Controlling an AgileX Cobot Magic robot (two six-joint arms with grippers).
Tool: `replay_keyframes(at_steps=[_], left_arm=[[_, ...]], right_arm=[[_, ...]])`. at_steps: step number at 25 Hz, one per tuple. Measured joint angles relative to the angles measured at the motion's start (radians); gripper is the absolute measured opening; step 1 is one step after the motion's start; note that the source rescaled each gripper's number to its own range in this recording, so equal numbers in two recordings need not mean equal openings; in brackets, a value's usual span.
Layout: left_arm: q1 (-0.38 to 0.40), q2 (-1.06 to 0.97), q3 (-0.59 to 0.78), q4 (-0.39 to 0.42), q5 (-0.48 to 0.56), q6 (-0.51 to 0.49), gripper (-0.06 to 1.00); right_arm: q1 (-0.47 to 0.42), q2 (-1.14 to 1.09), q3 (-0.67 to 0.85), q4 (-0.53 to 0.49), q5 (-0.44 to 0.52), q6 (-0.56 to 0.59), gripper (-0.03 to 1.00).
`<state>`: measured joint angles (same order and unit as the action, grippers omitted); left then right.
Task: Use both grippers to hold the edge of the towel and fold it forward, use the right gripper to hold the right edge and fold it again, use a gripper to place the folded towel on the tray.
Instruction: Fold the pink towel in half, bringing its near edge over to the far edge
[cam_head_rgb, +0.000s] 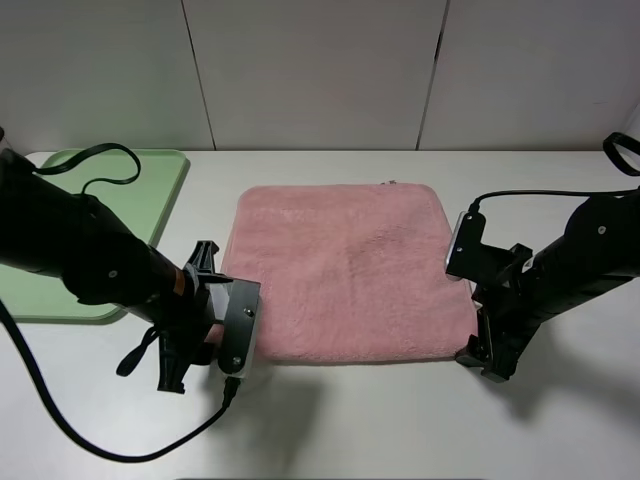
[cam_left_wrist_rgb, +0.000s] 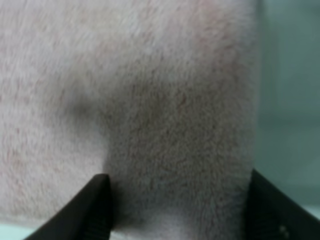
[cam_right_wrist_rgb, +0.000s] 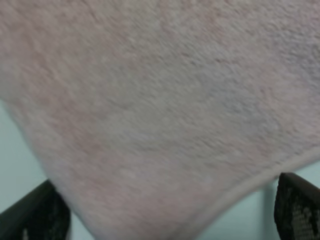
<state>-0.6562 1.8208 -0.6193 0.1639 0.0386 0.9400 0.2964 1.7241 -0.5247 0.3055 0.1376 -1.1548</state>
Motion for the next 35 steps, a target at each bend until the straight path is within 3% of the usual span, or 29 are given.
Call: replay_keyframes(at_steps=[10,16,21,30,35], left_arm=[[0.019,0.003,0.003,0.005,0.002,0.001,0.36],[0.019,0.009,0.004,0.008,0.017,0.004,0.05],[0.019,0.009,0.004,0.011,0.021,0.004,0.01],[0.019,0.006,0.004,0.026,0.024,0.008,0.01],[0.019,-0.040,0.006,0.048,0.091,0.008,0.01]], right_arm=[[0.000,0.003,0.001,-0.001,-0.007,0.000,0.66],[0.000,0.007,0.005,-0.003,-0.004,0.000,0.29],[0.000,0.009,0.005,-0.003,-0.001,0.019,0.01],[0.000,0.009,0.005,-0.005,-0.001,0.061,0.00],[0.004,0.009,0.005,-0.004,0.003,0.080,0.00]])
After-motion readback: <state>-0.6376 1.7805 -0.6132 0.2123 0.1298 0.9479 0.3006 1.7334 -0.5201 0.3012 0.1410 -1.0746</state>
